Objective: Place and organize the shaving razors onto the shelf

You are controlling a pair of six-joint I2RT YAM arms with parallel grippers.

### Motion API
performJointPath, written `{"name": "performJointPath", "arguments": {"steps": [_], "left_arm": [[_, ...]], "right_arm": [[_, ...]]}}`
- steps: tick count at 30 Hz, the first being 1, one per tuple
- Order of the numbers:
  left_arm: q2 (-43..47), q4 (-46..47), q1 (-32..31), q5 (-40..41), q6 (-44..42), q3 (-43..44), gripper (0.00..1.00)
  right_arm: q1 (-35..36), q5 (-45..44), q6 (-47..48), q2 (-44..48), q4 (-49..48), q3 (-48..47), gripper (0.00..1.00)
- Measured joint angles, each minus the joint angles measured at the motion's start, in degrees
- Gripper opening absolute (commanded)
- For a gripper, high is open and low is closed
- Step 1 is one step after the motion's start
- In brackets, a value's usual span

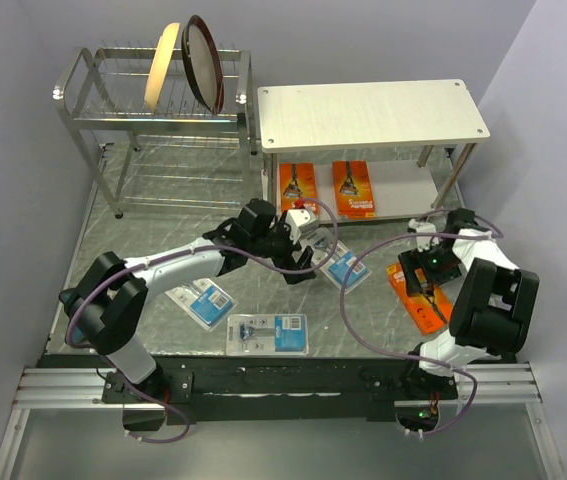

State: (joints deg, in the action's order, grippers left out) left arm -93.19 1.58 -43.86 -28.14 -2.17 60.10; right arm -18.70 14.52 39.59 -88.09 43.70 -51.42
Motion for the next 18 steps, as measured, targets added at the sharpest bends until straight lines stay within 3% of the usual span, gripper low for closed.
{"name": "performJointPath", "arguments": {"steps": [11, 18], "left_arm": [[4.35, -0.66, 1.75, -0.79, 4.33, -4.33, 1.0], [4.09, 1.03, 4.57, -8.04, 8.9, -4.68, 0.99]], "right_arm": [[18.32, -0.48, 14.08, -3.3, 4.28, -2.91, 0.96], [25.24, -0.13, 29.03, 6.56, 3.19, 4.13, 1.0]]}}
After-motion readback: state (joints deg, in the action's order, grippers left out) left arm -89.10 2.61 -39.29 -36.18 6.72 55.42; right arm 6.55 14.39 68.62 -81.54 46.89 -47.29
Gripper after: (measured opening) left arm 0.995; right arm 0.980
